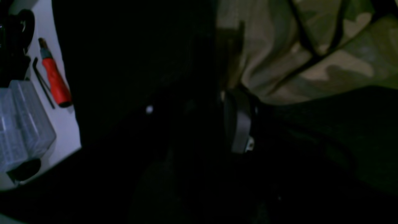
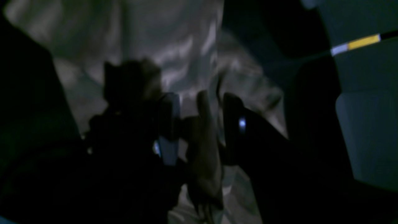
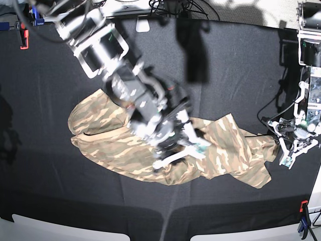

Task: Layout the t-shirt on the table in an organized manner, then fold the t-shirt properly
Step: 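Pull the grasped part away from the left gripper with the right gripper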

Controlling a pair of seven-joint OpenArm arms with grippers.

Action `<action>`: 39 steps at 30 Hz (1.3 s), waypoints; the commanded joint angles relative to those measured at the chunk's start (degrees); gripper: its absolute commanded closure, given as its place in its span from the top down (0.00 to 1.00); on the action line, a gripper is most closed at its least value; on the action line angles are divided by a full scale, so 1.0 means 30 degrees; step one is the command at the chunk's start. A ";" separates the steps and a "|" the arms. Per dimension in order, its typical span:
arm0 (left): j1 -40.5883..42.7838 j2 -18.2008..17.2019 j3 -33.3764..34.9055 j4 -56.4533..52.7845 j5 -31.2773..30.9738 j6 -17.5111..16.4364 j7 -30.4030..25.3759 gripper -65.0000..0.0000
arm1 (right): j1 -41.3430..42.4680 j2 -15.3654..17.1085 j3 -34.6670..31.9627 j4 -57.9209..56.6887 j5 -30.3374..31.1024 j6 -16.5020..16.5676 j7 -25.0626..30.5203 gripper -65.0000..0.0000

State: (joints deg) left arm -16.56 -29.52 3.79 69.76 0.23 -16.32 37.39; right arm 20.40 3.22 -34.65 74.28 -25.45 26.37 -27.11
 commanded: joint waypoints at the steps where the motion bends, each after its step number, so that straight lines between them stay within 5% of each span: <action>1: -0.0510 -0.0328 -0.0124 0.0357 0.0044 0.0219 -0.0306 0.39 | 0.0699 0.0015 -0.0109 0.0270 0.0109 0.0000 0.0233 0.34; 13: -0.0510 -0.0328 -0.0124 0.0357 -0.0765 0.0219 -0.0379 0.39 | 0.1246 0.2652 -0.3388 0.0284 -0.0015 0.1297 -0.0051 0.34; 26: -0.0510 -0.0321 -0.0124 0.0357 -0.0743 0.0219 -0.0379 0.39 | 0.1239 0.2769 -0.3636 0.1297 0.0546 0.1304 -0.0838 0.34; 36: -0.0510 -0.0321 -0.0124 0.0357 -0.0750 0.0219 -0.0372 0.39 | 0.1188 0.3956 -0.3636 0.1297 -0.0109 0.1515 -0.0998 0.34; 39: -0.0510 -0.0321 -0.0124 0.0357 -0.0750 0.0219 -0.0372 0.39 | 0.1195 0.3934 -0.3636 0.1297 -0.0517 0.0342 -0.1406 0.14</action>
State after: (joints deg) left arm -16.56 -29.52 3.79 69.76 -1.96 -16.29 37.36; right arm 22.39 15.07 -46.00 77.08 -26.79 28.05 -31.70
